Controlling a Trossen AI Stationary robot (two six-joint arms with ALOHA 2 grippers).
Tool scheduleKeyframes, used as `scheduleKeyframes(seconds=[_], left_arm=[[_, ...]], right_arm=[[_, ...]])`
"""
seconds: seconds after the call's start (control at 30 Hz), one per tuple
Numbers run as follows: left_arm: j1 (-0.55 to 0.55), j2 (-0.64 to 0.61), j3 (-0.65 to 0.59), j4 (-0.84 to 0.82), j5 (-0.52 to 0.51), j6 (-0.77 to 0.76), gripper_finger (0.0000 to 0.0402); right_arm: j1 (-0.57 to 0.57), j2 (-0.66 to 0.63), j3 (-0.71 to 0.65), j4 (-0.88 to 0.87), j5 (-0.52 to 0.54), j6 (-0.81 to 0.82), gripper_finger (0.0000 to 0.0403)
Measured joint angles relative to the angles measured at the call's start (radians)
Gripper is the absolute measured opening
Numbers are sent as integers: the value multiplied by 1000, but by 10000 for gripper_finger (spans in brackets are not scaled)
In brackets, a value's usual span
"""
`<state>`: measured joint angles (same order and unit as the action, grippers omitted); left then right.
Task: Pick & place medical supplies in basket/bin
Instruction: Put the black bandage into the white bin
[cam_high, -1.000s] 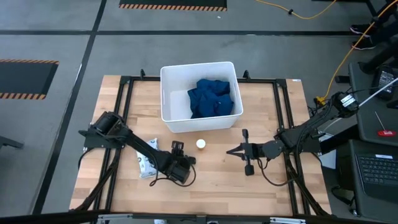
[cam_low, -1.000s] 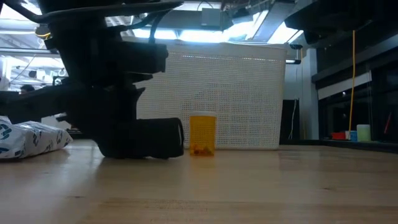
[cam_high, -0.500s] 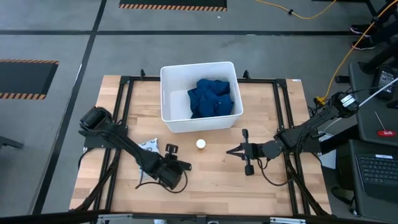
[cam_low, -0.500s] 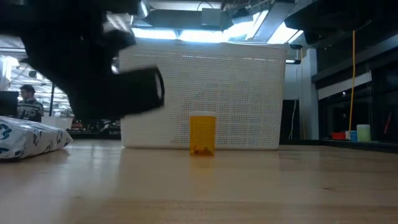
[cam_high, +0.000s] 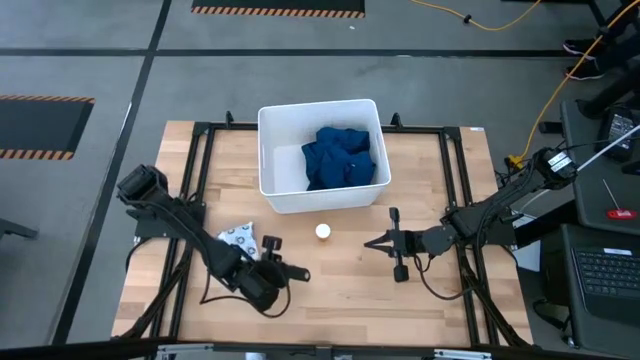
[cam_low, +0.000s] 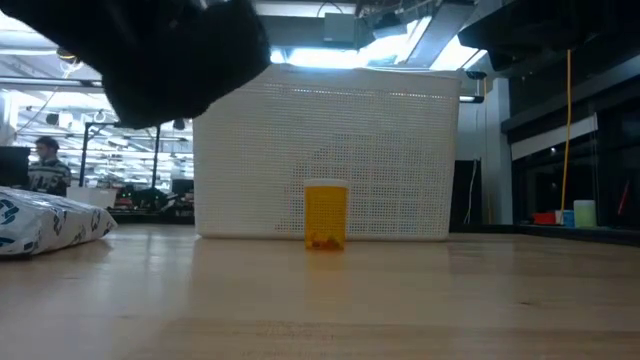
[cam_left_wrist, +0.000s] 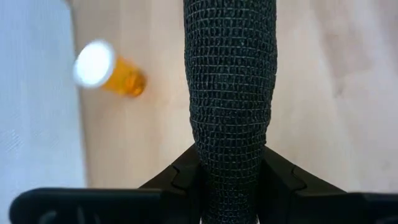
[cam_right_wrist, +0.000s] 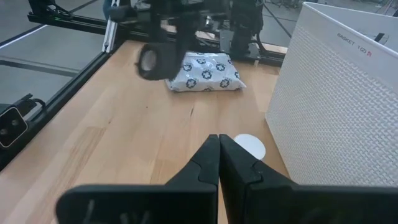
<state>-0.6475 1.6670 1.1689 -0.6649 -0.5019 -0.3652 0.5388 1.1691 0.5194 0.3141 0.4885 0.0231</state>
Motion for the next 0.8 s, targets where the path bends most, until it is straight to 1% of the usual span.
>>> scheduleKeyframes(seconds=[0.1, 0.17, 0.23, 0.3, 0.43, 0.7, 0.8], left_arm=[[-3, 2, -81, 186, 16, 51, 97], [-2, 3, -138, 310, 54, 66, 97], [-2, 2, -180, 365, 77, 64, 97], [-6, 0, -211, 371, 72, 45, 97], [-14, -2, -227, 384, 45, 40, 97], [-11, -2, -231, 390, 61, 52, 97], [1, -2, -231, 428, 98, 66, 97]], right_arm=[[0, 0, 0, 0, 0, 0, 6], [0, 0, 0, 2, 0, 0, 6], [0, 0, 0, 3, 0, 5, 6], [0, 0, 0, 4, 0, 23, 6], [0, 0, 0, 5, 0, 25, 6], [0, 0, 0, 9, 0, 20, 6], [0, 0, 0, 8, 0, 19, 6]])
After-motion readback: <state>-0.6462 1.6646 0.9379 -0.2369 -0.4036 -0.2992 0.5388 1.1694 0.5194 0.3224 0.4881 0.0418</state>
